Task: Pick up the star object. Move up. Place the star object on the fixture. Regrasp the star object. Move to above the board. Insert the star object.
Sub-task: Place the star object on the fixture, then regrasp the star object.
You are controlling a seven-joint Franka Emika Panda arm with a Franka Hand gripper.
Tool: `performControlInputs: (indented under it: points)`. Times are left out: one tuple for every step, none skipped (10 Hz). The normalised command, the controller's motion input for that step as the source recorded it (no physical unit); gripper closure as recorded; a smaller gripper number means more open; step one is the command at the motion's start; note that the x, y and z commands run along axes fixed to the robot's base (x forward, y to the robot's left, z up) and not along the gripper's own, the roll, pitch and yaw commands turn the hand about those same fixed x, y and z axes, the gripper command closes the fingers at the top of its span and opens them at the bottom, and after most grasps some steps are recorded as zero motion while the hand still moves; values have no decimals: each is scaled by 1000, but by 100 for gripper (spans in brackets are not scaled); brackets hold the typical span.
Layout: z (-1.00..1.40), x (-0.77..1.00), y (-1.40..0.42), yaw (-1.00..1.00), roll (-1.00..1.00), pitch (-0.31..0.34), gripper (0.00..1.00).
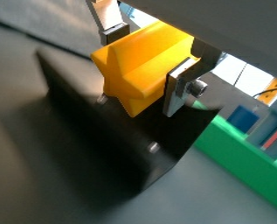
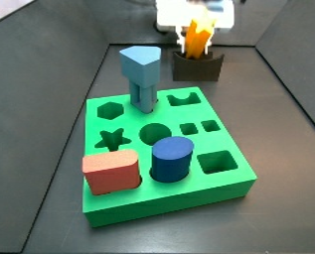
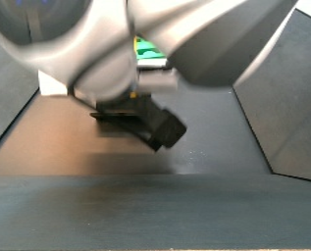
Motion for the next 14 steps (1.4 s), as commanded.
performControlInputs:
  points:
    - [-792, 149, 91, -103, -184, -4, 100]
    - [-594, 118, 74, -92, -164, -18, 100]
    - [-486, 77, 60, -73, -122, -20, 100]
    - [-487, 67, 56, -66, -101, -29, 100]
    - [-487, 67, 56, -60, -101, -29, 100]
    - [-167, 0, -500, 0, 0, 0, 100]
    - [0, 0, 0, 0, 0, 0, 0]
    - [1000, 0, 0, -24, 44, -15, 0]
    - [1000, -6, -2, -18, 47, -13, 0]
    - [1000, -23, -2, -3, 56, -9, 0]
    - [1000, -34, -3, 13, 57, -2, 0]
    - [1000, -38, -1, 19, 54, 6, 0]
    - [893, -38, 1, 21, 46, 20, 0]
    - [711, -33, 6, 20, 39, 33, 0]
